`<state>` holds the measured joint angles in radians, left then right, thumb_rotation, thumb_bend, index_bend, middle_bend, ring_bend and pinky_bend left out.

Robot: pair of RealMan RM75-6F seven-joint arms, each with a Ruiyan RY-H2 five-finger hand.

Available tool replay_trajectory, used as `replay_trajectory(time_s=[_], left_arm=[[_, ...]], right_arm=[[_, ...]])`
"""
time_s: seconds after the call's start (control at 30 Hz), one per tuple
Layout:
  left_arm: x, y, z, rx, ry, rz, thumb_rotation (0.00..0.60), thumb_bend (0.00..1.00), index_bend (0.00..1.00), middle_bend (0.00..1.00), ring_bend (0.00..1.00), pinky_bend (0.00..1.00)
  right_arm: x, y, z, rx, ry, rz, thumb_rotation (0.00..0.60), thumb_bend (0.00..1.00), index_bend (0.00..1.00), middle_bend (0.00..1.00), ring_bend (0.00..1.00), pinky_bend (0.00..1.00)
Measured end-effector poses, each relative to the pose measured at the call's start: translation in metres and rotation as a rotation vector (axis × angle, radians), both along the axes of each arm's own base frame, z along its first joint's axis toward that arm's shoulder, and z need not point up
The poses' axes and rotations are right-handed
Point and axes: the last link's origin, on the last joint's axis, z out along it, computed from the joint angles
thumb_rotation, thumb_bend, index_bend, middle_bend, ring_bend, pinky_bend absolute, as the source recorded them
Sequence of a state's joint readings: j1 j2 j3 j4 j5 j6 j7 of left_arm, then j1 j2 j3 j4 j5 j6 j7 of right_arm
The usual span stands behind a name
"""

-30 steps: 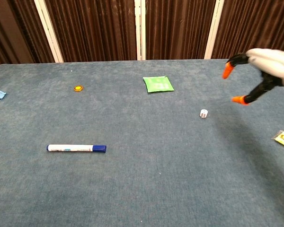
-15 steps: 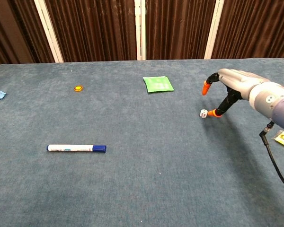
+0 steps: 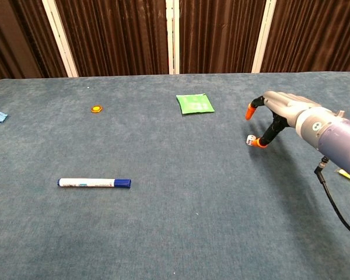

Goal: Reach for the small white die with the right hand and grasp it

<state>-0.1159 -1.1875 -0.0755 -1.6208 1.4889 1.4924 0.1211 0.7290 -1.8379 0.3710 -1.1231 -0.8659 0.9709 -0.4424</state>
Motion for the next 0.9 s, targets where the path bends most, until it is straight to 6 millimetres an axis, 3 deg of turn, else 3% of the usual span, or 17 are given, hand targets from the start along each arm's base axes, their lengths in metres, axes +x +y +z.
replay_trajectory(time_s=[0.3, 0.43, 0.9], left_arm=[[-0.001, 0.0, 0.003, 0.009, -0.006, 0.003, 0.6, 0.0, 0.0, 0.0, 0.0, 0.0], [-0.002, 0.0, 0.003, 0.009, -0.005, 0.005, 0.6, 0.0, 0.0, 0.0, 0.0, 0.0], [-0.002, 0.001, 0.004, 0.015, -0.004, 0.005, 0.6, 0.0, 0.0, 0.0, 0.0, 0.0]], right_arm=[[0.004, -0.001, -0.01, -0.001, 0.012, 0.015, 0.6, 0.14, 0.35, 0.12, 0.0, 0.0], [0.004, -0.003, -0.012, -0.006, 0.013, 0.016, 0.6, 0.2, 0.37, 0.12, 0.0, 0.0], [-0.005, -0.008, -0.016, -0.002, 0.02, -0.007, 0.6, 0.23, 0.37, 0.12, 0.0, 0.0]])
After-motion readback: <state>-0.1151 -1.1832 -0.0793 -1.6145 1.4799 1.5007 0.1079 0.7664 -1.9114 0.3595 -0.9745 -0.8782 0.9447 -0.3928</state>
